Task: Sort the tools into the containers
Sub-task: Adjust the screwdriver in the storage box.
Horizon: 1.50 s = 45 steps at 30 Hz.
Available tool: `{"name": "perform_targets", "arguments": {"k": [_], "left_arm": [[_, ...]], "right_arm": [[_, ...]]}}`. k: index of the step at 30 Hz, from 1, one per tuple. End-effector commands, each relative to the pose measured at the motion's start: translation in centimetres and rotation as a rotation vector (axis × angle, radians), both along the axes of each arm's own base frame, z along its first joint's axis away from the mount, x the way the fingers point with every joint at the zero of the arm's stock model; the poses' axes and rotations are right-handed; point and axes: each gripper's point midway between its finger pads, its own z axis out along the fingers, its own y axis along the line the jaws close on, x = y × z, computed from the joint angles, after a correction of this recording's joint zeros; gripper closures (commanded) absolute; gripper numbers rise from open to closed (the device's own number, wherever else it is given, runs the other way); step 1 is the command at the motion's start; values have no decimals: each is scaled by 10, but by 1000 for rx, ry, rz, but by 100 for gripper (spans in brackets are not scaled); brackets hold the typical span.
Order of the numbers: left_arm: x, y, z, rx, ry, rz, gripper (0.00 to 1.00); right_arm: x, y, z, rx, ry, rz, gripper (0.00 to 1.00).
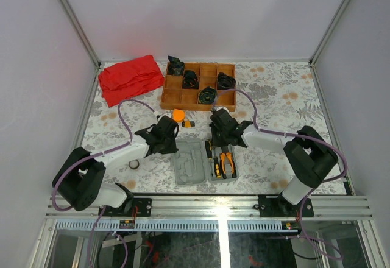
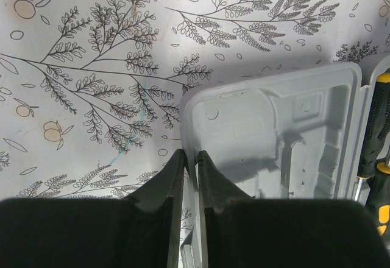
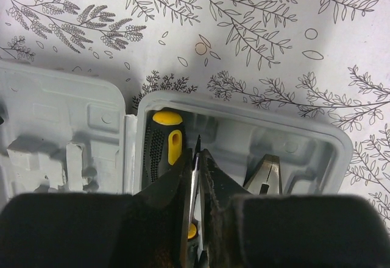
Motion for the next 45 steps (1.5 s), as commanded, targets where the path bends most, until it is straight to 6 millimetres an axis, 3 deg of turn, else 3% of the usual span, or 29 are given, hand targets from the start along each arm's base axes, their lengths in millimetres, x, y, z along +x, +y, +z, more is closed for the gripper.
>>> {"name": "perform_targets", "arguments": {"k": [1, 6, 12, 24, 28, 31, 35, 45], "left_arm": [[9, -8, 9, -42, -38, -1, 100], [9, -8, 9, -41, -38, -1, 100], [9, -8, 9, -44, -36, -2, 100], [7, -6, 9, -38, -33, 6, 100], [5, -5, 9, -46, -30, 9, 100], [3, -5, 7, -48, -24, 10, 100], [2, -5, 7, -51, -22, 13, 100], [-4, -1, 6, -61, -15, 40, 100]], "right_arm": [[6, 7, 16, 37, -25, 11, 89], [9, 4, 33, 58, -79, -1, 94], [9, 0, 35, 43, -88, -7, 95], [8, -7, 9, -53, -16, -16, 88], [4, -8, -8, -93, 36, -4, 85], [3, -9, -11, -108, 48, -5, 79], [6, -13, 2, -105, 10, -16, 66], [7, -22, 65, -13, -166, 4, 57]]}}
